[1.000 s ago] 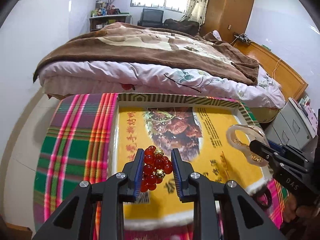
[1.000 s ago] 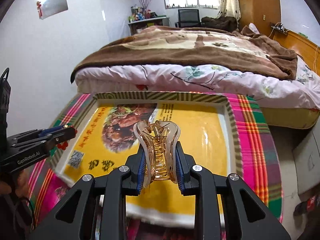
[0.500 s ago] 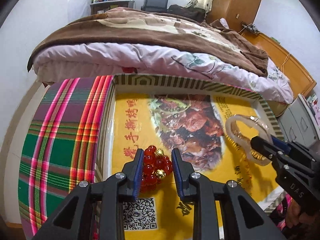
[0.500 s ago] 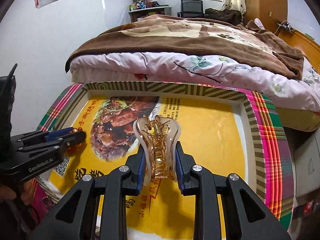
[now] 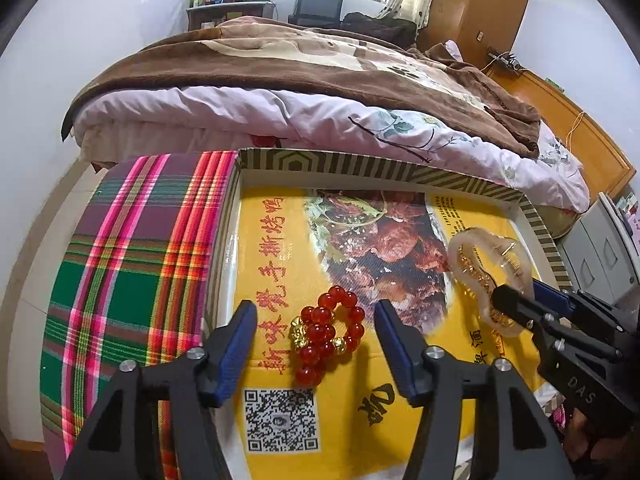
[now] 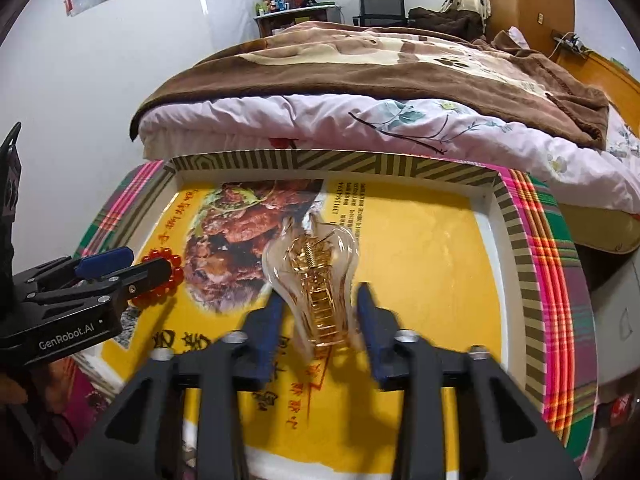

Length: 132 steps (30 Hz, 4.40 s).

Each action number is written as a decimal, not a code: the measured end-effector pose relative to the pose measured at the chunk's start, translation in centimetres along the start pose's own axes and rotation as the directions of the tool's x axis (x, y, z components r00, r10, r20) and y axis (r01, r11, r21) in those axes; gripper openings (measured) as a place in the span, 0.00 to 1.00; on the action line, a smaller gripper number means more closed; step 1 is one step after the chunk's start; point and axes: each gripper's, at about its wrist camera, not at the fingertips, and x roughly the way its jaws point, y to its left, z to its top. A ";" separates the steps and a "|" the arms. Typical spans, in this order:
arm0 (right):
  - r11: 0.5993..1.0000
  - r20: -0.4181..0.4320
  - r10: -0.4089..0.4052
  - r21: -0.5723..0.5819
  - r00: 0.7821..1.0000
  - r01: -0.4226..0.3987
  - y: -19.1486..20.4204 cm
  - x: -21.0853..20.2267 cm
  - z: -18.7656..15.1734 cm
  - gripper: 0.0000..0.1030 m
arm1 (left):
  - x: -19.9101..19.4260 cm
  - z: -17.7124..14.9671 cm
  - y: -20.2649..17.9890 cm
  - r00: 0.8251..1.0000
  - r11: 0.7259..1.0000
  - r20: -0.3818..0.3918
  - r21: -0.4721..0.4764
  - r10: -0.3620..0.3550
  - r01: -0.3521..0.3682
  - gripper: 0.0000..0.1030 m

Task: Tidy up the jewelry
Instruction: 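Lower both items into the yellow tray and open both grippers, then lower the right gripper onto the black wristband and close, then grasp the lavender coil hair tie with the left gripper while the right gripper holds the wristband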

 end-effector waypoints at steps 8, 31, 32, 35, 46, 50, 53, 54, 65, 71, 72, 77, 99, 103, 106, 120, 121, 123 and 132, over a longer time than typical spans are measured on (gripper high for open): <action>1.000 0.066 0.012 0.021 0.998 -0.014 0.4 -2.9 -0.8 0.52 | -3.9 -1.3 0.0 0.998 1.000 0.059 0.004 -0.002 0.002 0.75; 1.000 0.214 -0.003 0.023 0.977 -0.002 0.2 -15.8 -9.9 0.52 | -16.1 -11.4 -0.3 0.983 0.997 0.173 0.024 0.067 -0.072 0.80; 1.000 0.216 -0.007 0.025 0.976 0.001 0.0 -16.2 -10.5 0.52 | -16.4 -12.0 -0.1 0.983 0.998 0.172 0.024 0.060 -0.065 0.80; 0.999 0.209 -0.029 0.020 0.978 0.025 -0.5 -16.8 -12.2 0.52 | -16.8 -13.7 0.5 0.984 0.998 0.170 0.007 0.053 -0.055 0.80; 0.991 0.106 -0.126 0.057 0.986 0.120 -3.5 -14.6 -17.5 0.52 | -14.3 -18.8 3.0 0.995 0.993 0.073 -0.089 -0.070 0.077 0.88; 0.992 0.106 -0.117 0.055 0.987 0.112 -3.7 -13.8 -17.1 0.52 | -12.8 -19.4 3.2 0.996 0.988 0.009 -0.126 -0.091 0.092 0.88; 0.994 0.111 -0.110 0.041 0.988 0.106 -3.5 -13.1 -16.3 0.52 | -12.7 -19.4 2.4 0.997 0.993 0.012 -0.091 -0.081 0.081 0.88; 0.995 0.117 -0.101 0.036 0.988 0.098 -3.3 -12.9 -15.9 0.52 | -12.6 -19.3 2.2 0.997 0.993 0.007 -0.085 -0.083 0.083 0.88; 0.998 0.083 -0.027 -0.059 0.996 0.032 -1.6 -9.5 -13.3 0.48 | -11.8 -18.5 1.8 0.999 0.997 0.000 -0.066 -0.045 0.045 0.88; 0.994 0.046 -0.045 -0.098 0.998 0.050 -1.5 -8.3 -12.8 0.30 | -11.5 -18.4 1.3 1.000 0.999 -0.008 -0.036 -0.015 0.014 0.88; 0.994 0.043 -0.043 -0.101 0.998 0.047 -1.5 -8.3 -12.8 0.28 | -11.5 -18.4 1.3 1.000 0.999 -0.010 -0.035 -0.012 0.012 0.88; 0.994 0.049 -0.027 -0.107 0.998 0.032 -1.5 -8.6 -13.1 0.16 | -11.4 -18.4 1.3 1.000 0.999 -0.013 -0.034 -0.002 0.002 0.88; 1.000 0.110 0.022 -0.016 0.994 -0.021 -4.5 -14.8 -17.2 0.11 | -11.3 -18.6 0.4 0.999 1.000 -0.031 -0.007 0.027 -0.028 0.88; 0.998 0.073 -0.015 -0.055 0.997 0.019 -4.2 -14.3 -18.4 0.12 | -11.1 -18.8 -0.2 0.998 0.998 -0.035 0.021 0.058 -0.057 0.88; 0.998 0.064 -0.031 -0.057 0.997 0.035 -4.2 -14.1 -19.2 0.12 | -11.0 -18.8 -0.4 0.998 0.998 -0.031 0.028 0.060 -0.059 0.88; 0.996 0.137 -0.080 0.054 0.987 0.073 -8.0 -18.2 -20.7 0.25 | -10.6 -18.6 -0.5 0.998 0.998 -0.023 0.023 0.067 -0.066 0.95; 0.994 0.133 -0.086 0.071 0.987 0.077 -8.5 -18.2 -20.7 0.25 | -10.6 -18.6 -0.5 0.998 0.998 -0.021 0.021 0.067 -0.067 0.95; 0.993 0.108 -0.085 0.087 0.991 0.075 -9.0 -17.7 -20.6 0.25 | -10.6 -18.6 -0.5 0.997 0.997 -0.016 0.019 0.069 -0.068 0.95; 0.994 0.030 -0.081 0.072 0.996 0.079 -8.8 -14.4 -20.2 0.25 | -10.1 -18.0 -0.6 0.997 0.998 -0.028 0.021 0.067 -0.066 1.00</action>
